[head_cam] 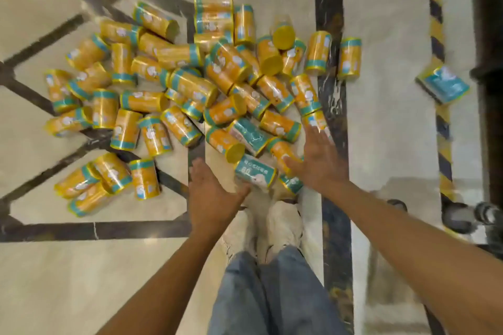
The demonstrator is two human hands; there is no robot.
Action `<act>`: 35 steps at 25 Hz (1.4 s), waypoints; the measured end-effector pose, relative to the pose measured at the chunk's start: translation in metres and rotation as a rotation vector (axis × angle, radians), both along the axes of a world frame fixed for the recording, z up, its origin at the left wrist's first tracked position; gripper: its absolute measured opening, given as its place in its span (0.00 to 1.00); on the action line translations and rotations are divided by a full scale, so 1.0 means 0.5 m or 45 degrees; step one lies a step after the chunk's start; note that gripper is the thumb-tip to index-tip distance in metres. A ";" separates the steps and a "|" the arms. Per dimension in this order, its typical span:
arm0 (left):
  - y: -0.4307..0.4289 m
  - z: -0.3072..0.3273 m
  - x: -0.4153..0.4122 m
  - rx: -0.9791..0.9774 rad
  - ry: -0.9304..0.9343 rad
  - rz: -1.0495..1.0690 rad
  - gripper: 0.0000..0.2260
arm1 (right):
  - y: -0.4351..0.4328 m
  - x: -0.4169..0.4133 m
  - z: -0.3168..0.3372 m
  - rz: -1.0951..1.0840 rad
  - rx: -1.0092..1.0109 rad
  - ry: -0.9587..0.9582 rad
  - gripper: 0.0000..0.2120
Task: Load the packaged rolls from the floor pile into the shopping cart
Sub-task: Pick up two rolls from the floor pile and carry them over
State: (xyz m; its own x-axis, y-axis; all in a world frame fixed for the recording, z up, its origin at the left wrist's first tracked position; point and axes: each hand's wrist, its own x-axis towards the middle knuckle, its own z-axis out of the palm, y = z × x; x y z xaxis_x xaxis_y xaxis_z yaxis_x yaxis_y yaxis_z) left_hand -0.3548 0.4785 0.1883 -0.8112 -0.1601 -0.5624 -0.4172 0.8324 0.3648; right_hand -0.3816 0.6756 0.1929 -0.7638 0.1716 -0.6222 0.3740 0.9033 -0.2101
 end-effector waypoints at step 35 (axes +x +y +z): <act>0.156 0.656 -0.292 0.318 0.720 -0.194 0.48 | 0.037 -0.167 0.640 -1.212 -0.551 0.819 0.28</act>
State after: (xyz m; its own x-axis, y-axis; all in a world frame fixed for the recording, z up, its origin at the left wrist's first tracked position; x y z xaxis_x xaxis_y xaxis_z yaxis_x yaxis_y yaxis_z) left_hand -0.5007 0.5566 0.5163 -0.9971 0.0609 -0.0456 0.0132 0.7286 0.6849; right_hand -0.4653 0.6941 0.5129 -0.6357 0.7015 -0.3221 0.5636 0.1367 -0.8146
